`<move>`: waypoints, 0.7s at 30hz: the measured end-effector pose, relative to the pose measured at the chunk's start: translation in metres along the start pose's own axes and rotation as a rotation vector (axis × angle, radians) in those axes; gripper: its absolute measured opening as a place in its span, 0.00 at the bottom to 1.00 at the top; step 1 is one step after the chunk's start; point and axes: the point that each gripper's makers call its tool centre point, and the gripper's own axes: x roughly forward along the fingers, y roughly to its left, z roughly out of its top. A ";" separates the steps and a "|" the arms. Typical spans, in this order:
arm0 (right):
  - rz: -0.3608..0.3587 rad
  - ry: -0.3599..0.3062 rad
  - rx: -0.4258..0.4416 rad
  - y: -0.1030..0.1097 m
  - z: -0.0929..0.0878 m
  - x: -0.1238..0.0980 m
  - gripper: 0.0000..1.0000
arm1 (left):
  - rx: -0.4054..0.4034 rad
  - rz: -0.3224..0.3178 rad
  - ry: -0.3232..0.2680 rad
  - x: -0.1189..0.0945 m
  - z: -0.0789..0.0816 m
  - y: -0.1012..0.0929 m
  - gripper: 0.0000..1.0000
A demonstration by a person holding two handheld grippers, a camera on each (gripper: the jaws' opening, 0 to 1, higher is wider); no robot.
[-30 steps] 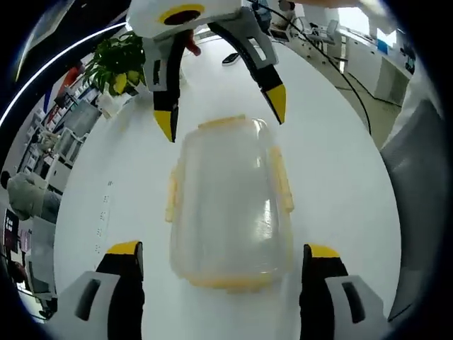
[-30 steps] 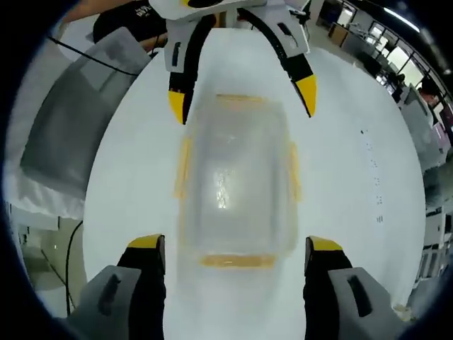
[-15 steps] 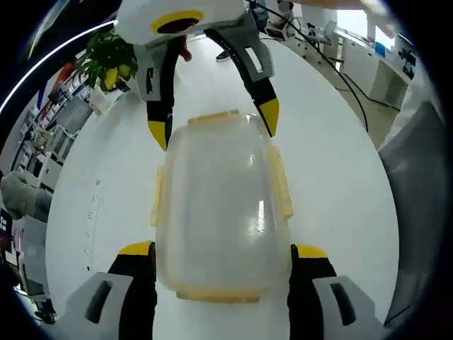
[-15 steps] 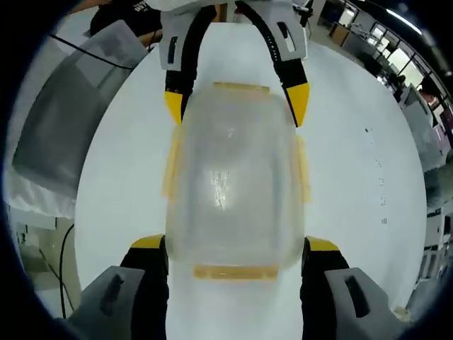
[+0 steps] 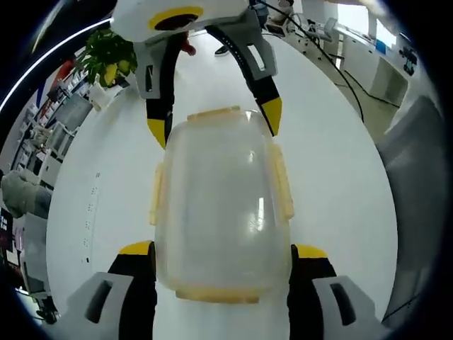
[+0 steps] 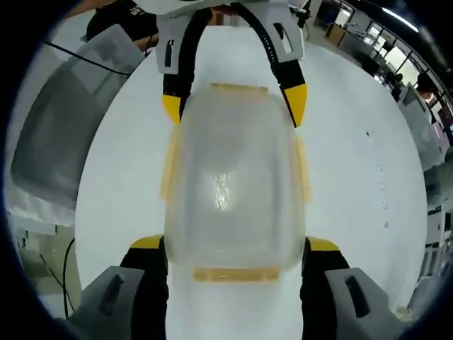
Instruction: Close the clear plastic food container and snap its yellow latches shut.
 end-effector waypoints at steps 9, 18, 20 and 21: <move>0.004 -0.054 -0.004 0.012 0.047 0.015 0.75 | -0.017 0.014 0.031 -0.024 -0.043 -0.015 0.73; 0.012 -0.060 -0.027 0.026 0.080 0.026 0.75 | -0.043 0.024 0.047 -0.043 -0.072 -0.032 0.73; 0.010 -0.066 -0.023 0.029 0.087 0.027 0.75 | -0.042 0.025 0.050 -0.046 -0.077 -0.035 0.73; 0.010 -0.065 -0.023 0.030 0.090 0.028 0.75 | -0.044 0.025 0.049 -0.048 -0.079 -0.037 0.73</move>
